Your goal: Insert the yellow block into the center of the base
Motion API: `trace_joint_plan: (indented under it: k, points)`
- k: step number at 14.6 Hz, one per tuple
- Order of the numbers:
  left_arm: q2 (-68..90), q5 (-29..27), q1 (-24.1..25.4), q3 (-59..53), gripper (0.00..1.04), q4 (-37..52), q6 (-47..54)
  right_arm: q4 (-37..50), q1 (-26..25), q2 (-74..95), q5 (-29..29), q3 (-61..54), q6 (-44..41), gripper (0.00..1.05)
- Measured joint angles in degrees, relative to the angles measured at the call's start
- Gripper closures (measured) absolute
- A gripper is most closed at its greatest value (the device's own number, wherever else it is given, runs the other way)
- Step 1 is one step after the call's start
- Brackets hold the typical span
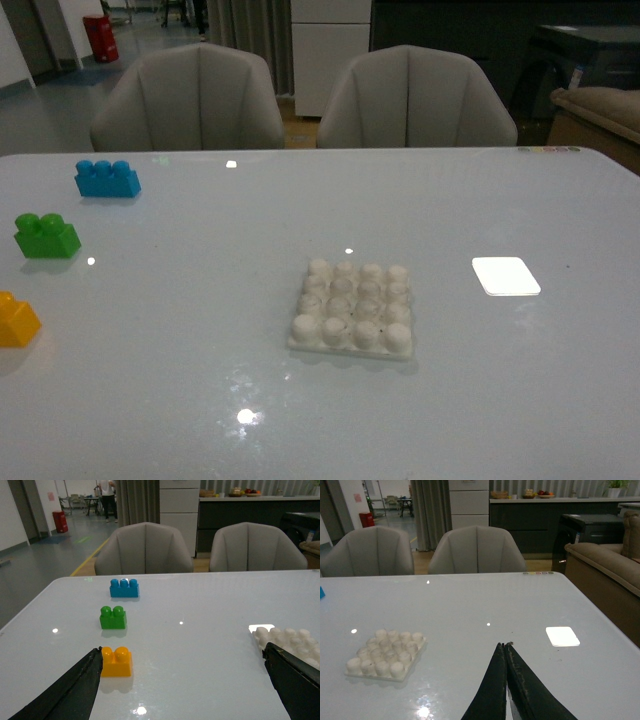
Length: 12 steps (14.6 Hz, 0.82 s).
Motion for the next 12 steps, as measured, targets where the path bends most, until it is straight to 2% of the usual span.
trace_joint_plan:
  k: [3,6,8,9,10,11,12]
  points:
    - [0.0,0.0,0.0,0.0,0.07,0.0,0.0,0.0,0.0,0.0,0.0,0.0,0.0,1.03]
    - [0.0,0.0,0.0,0.0,0.07,0.0,0.0,0.0,0.0,0.0,0.0,0.0,0.0,0.52]
    - [0.0,0.0,0.0,0.0,0.07,0.0,0.0,0.0,0.0,0.0,0.0,0.0,0.0,0.24]
    - [0.0,0.0,0.0,0.0,0.07,0.0,0.0,0.0,0.0,0.0,0.0,0.0,0.0,0.15]
    - [1.6,2.9,1.1,2.1,0.07,-7.3,0.0,0.0,0.0,0.0,0.0,0.0,0.0,0.04]
    - [9.5,8.7,4.6,7.5,0.07,-17.2,0.0,0.0,0.0,0.0,0.0,0.0,0.0,0.07]
    - [14.6,11.0,6.9,11.7,0.07,-21.5,0.0,0.0,0.0,0.0,0.0,0.0,0.0,0.07]
